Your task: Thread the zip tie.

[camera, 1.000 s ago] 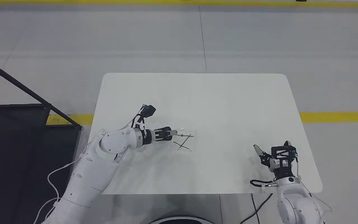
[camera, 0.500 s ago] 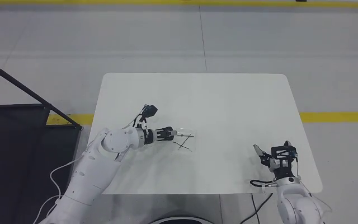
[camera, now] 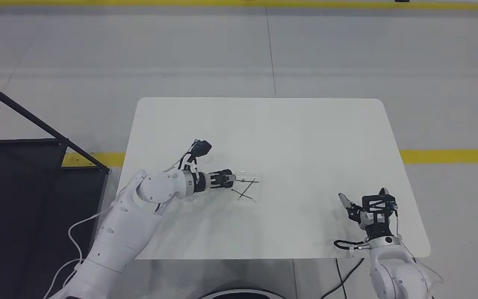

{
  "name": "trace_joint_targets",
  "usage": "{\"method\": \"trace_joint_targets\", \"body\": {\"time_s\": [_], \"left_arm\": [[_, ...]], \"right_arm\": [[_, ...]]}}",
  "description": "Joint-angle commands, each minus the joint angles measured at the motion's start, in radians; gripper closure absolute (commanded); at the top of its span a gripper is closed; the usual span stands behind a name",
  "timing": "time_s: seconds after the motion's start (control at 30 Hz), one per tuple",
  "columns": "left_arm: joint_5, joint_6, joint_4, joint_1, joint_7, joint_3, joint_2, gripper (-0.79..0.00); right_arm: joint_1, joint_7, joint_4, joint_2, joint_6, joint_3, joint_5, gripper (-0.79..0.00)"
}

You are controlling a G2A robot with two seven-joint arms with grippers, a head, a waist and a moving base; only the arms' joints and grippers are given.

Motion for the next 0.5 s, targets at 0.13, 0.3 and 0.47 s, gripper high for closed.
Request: {"method": "trace_joint_targets", "body": {"time_s": [0.13, 0.3, 0.47], "left_arm": [[-0.003, 0.000, 0.011, -0.007, 0.001, 0.008, 0.000, -0.111], [-0.006, -0.001, 0.015, -0.011, 0.002, 0.012, 0.000, -0.022], [-0.006, -0.002, 0.013, -0.012, 0.002, 0.012, 0.002, 0.000]], "right_arm": [[0.000, 0.000, 0.000, 0.000, 0.000, 0.000, 0.000, -0.785], [0.000, 0.000, 0.000, 0.000, 0.000, 0.000, 0.000, -0.785], [0.000, 0.000, 0.000, 0.000, 0.000, 0.000, 0.000, -0.785]]}}
